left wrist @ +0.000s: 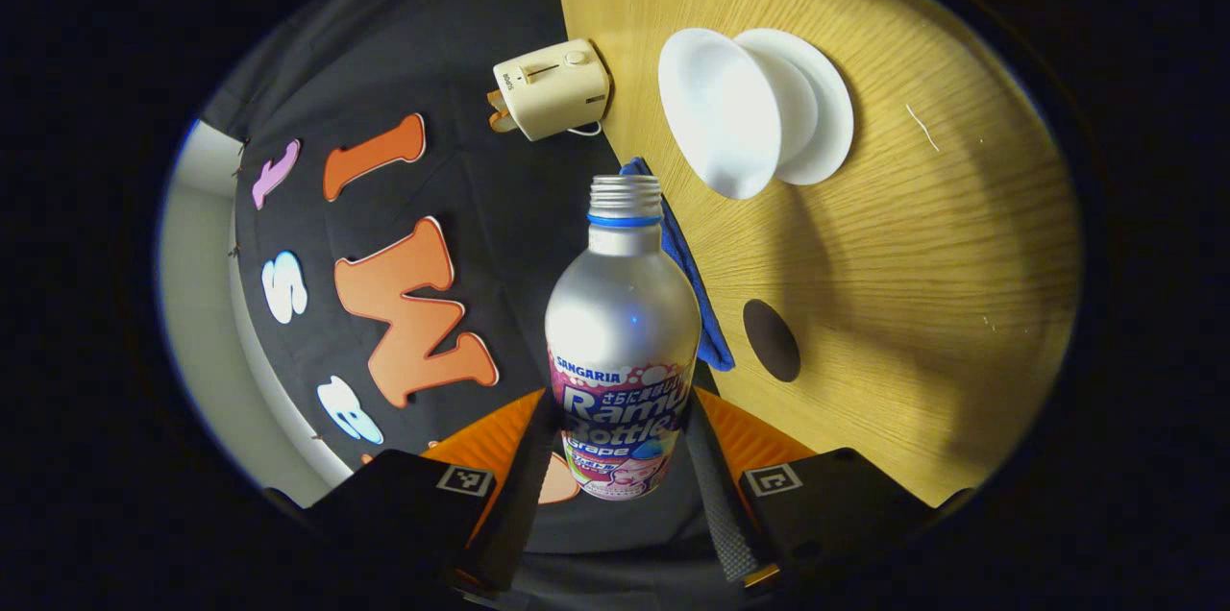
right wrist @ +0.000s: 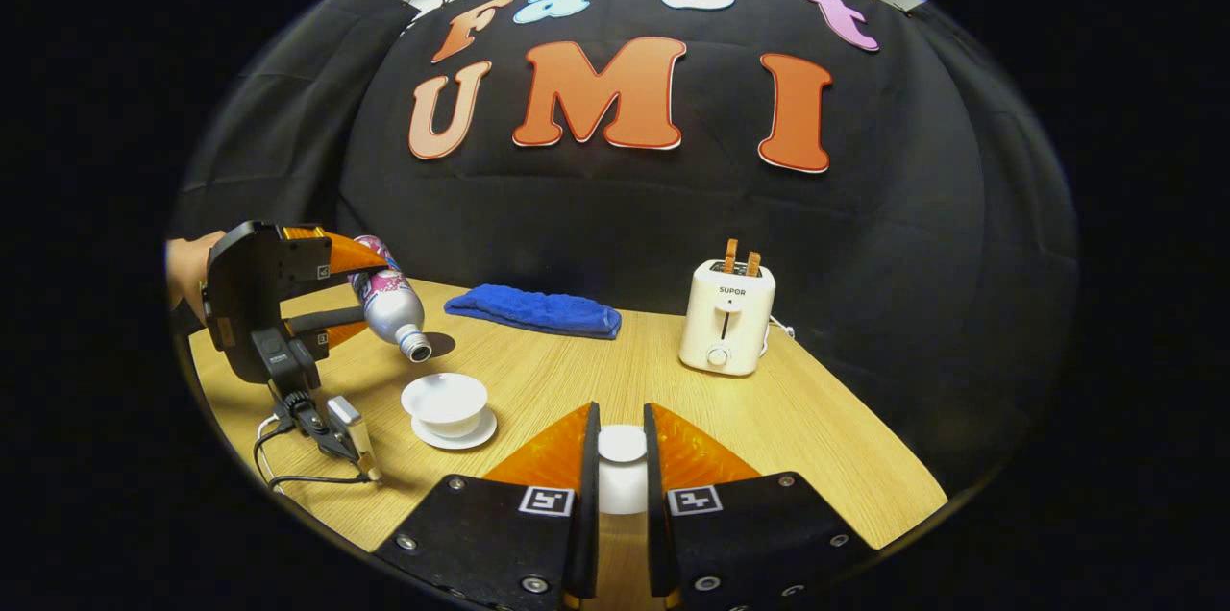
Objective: Open the teacup lid with one hand, grasp the water bottle and pour water into the teacup with the other hand; after pouring, place the water bottle on the coaster and then close the teacup lid.
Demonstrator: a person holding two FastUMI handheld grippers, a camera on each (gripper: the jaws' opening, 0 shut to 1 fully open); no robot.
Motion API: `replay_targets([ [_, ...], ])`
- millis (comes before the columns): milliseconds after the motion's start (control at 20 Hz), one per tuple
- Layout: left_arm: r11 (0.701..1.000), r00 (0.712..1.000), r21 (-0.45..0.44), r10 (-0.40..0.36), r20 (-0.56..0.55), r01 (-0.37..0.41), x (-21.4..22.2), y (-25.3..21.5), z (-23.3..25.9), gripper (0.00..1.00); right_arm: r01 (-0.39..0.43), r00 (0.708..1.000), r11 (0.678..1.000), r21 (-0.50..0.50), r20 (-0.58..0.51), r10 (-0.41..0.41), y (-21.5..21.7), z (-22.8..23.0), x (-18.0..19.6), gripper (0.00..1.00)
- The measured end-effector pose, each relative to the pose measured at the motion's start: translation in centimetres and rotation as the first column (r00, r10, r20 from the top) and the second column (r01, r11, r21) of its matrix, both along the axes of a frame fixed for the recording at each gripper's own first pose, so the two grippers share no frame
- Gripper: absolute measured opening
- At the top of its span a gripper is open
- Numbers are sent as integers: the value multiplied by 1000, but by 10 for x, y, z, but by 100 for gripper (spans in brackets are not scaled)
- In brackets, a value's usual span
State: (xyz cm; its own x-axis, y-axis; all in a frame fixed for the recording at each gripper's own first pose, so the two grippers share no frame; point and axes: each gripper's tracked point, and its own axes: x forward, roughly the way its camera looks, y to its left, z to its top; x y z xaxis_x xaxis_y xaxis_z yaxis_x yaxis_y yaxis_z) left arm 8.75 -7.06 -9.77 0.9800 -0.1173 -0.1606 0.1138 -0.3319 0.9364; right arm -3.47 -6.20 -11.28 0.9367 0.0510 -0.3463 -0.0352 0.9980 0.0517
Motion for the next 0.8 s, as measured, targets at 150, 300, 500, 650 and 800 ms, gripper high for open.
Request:
replay_targets([
  [150,1000,1000,21,-14,11,14,-1,-2,2,77,-10,1000,1000,8,8,9,2,4,-1,21],
  [300,999,999,42,-31,28,29,-2,-4,6,77,-12,1000,1000,7,10,12,3,4,0,21],
  [500,997,998,66,-41,44,38,0,-5,9,80,-25,1000,1000,-2,10,25,6,4,-2,21],
  [650,996,997,76,-44,55,40,3,-4,13,77,-31,999,1000,-6,20,31,7,7,-1,21],
  [800,994,996,95,-54,76,47,3,-5,17,77,-34,999,999,-11,22,34,8,8,-1,21],
])
